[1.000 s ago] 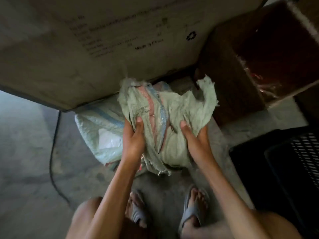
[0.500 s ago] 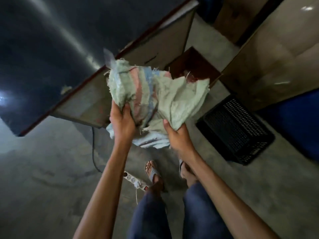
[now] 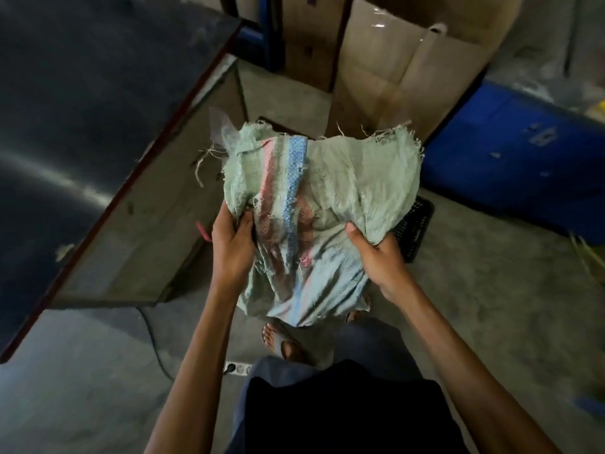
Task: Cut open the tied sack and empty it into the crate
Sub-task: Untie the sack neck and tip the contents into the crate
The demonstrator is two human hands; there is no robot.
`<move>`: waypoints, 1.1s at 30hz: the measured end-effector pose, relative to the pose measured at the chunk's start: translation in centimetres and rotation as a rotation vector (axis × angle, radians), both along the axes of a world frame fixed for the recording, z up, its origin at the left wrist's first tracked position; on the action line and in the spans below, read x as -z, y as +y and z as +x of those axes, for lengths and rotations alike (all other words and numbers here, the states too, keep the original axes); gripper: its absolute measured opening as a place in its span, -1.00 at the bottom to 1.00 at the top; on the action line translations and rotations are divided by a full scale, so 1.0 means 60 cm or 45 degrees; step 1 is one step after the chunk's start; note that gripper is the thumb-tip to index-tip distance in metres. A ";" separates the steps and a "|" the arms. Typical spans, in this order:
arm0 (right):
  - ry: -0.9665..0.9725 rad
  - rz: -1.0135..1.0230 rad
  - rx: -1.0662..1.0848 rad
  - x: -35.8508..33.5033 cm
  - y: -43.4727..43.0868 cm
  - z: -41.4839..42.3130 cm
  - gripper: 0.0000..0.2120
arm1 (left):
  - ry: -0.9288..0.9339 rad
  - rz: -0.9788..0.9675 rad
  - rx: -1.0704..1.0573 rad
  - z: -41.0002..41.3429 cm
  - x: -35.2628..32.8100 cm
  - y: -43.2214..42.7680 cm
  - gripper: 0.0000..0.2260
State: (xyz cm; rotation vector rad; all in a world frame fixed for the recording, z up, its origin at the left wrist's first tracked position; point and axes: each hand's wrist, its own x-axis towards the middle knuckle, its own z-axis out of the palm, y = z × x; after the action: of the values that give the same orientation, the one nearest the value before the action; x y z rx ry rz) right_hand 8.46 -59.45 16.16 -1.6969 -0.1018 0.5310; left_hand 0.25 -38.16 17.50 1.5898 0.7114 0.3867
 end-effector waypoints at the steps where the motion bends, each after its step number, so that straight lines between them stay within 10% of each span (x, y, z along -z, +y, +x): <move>1: 0.011 -0.022 0.059 0.009 -0.023 0.012 -0.59 | 0.013 -0.016 0.052 0.021 0.012 -0.018 -0.63; 15: -0.053 -0.372 0.189 0.279 -0.317 0.290 -0.55 | 0.308 0.019 0.497 0.422 0.276 -0.341 -0.62; 25: -0.371 -1.057 0.033 0.789 -0.302 0.518 -0.34 | 0.586 1.101 0.652 0.636 0.783 -0.378 -0.41; 33: 0.529 -1.265 -0.401 1.175 -0.374 0.565 -0.44 | 1.381 0.764 1.502 0.710 1.146 -0.335 -0.53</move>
State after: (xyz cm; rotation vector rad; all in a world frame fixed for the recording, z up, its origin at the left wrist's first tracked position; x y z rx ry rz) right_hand 42.37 -81.89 -54.34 -2.4916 0.2430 1.3076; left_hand 42.85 -58.25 -51.27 2.4567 0.2792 -1.3253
